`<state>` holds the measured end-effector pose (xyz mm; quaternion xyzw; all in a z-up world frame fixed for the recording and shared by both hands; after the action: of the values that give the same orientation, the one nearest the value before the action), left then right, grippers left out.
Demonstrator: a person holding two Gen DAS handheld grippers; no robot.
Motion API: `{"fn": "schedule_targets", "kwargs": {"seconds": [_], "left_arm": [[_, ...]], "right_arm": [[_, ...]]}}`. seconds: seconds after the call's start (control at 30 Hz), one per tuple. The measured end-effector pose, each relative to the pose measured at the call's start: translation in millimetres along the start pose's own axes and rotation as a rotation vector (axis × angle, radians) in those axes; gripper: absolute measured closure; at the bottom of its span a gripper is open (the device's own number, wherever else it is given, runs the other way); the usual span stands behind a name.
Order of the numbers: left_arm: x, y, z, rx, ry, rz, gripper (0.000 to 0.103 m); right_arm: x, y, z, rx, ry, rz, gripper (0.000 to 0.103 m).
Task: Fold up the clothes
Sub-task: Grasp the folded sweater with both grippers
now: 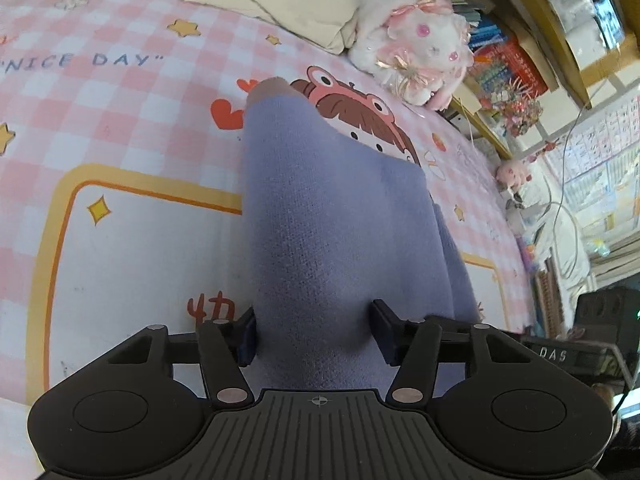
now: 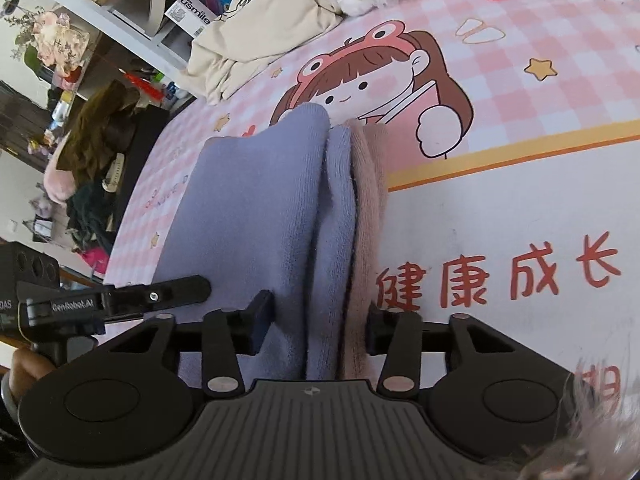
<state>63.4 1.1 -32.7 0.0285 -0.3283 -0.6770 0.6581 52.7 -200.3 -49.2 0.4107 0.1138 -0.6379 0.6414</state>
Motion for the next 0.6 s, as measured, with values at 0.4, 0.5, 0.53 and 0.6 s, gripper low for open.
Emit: {"fn": "schedule_targets", "kwargs": {"seconds": [0.4, 0.5, 0.53, 0.6], "left_arm": [[3.5, 26.7, 6.2, 0.054, -0.053, 0.021, 0.059], [1.0, 40.7, 4.2, 0.068, -0.068, 0.026, 0.059], [-0.5, 45.6, 2.3, 0.073, -0.072, 0.03, 0.059], [-4.4, 55.8, -2.1, 0.085, -0.078, 0.038, 0.058]], "right_arm": [[-27.0, 18.8, 23.3, 0.12, -0.046, 0.212, 0.075], [-30.3, 33.3, 22.9, 0.132, -0.053, 0.238, 0.075], [-31.6, 38.6, 21.7, 0.134, -0.058, 0.25, 0.075], [-34.0, 50.5, 17.0, 0.136, -0.069, 0.268, 0.075]]}}
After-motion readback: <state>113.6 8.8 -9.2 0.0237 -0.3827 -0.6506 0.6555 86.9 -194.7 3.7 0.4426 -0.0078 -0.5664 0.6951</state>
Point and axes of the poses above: each gripper's, at about its wrist camera, not at the fingertips, and z roughly against the way its jaws point, x to its right, y to its top, the point moved 6 cm from there along -z, roughly the way its jaws point, and after that the axes turned 5 degrees about y, right-handed, at the moved point
